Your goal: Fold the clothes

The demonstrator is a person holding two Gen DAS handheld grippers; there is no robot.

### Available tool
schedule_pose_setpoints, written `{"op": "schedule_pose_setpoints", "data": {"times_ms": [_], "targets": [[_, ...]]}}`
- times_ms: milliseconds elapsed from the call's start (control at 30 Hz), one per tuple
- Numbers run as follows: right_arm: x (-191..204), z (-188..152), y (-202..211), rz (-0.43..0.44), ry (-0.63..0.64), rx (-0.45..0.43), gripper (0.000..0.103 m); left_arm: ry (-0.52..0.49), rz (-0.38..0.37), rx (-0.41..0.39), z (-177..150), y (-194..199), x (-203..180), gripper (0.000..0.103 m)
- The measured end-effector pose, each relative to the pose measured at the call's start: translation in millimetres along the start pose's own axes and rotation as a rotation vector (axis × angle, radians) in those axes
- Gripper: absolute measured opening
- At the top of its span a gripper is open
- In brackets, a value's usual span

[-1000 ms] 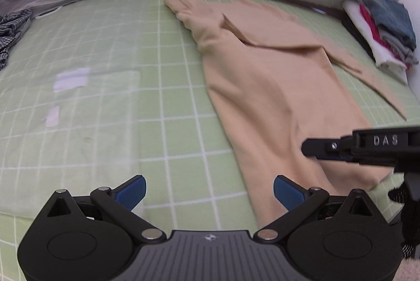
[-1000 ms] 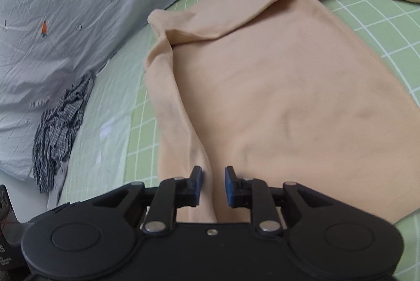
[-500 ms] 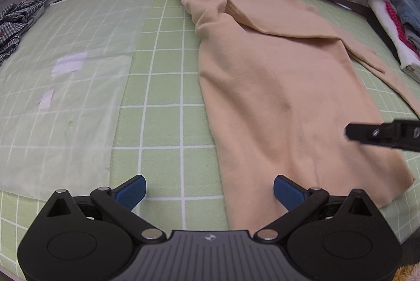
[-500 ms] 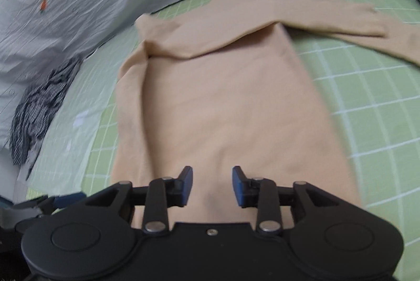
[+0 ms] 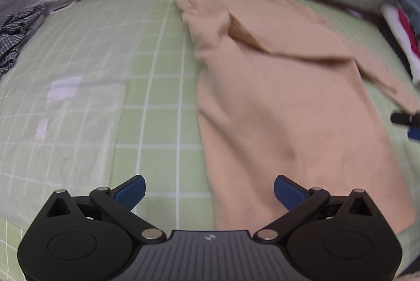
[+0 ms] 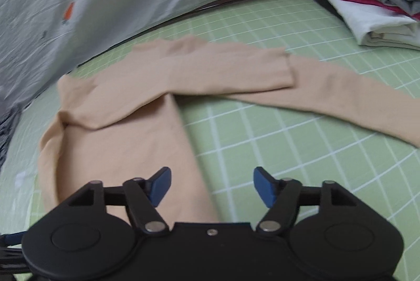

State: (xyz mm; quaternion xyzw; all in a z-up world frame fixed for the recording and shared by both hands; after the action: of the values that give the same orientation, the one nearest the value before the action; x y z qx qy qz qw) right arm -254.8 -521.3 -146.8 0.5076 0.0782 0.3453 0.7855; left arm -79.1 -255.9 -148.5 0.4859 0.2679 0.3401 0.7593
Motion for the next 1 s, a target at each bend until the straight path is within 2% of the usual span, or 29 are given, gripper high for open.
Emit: {"op": "schedule_pose_setpoints", "data": {"times_ms": [33, 200, 267, 400, 500, 567, 667, 733, 900, 1000], "targets": [[-4, 4, -2, -0.017, -0.013, -0.007, 0.08, 0.022, -0.007, -0.017, 9, 1, 6, 0.103], [-29, 33, -14, -0.061, -0.091, -0.042, 0.08, 0.094, -0.02, -0.084, 55, 2, 33, 0.103], [-37, 47, -18, -0.09, -0.112, -0.062, 0.08, 0.101, -0.007, -0.093, 79, -4, 41, 0.103], [-53, 77, -27, -0.11, -0.124, -0.129, 0.081, 0.141, -0.036, -0.128, 134, -20, 57, 0.103], [-63, 100, -42, -0.119, -0.137, -0.13, 0.08, 0.196, -0.107, -0.146, 176, -39, 65, 0.101], [-66, 114, -53, -0.12, -0.145, -0.119, 0.073, 0.235, -0.157, -0.157, 204, -52, 70, 0.096], [-65, 130, -68, -0.125, -0.137, -0.097, 0.064, 0.257, -0.191, -0.141, 225, -71, 72, 0.088], [-60, 138, -77, -0.151, -0.086, -0.078, 0.063, 0.269, -0.21, -0.128, 238, -84, 72, 0.082], [-43, 142, -92, -0.188, 0.031, -0.027, 0.06, 0.3, -0.259, -0.095, 271, -116, 74, 0.082], [-36, 140, -95, -0.204, 0.056, -0.027, 0.061, 0.295, -0.279, -0.086, 276, -123, 71, 0.078]]}}
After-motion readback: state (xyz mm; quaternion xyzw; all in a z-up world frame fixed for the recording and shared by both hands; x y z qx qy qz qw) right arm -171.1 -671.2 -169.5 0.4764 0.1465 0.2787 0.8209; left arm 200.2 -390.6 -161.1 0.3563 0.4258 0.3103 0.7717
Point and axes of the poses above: each gripper's, at about its wrist camera, not at the fingertips, and y roughly against the way its jaws point, x to its left, z to its top, the point moved 2 cm from there along -y, roughly the way its jaws point, and after that the axes turned 8 degrees about x, right-handed, at the moved point
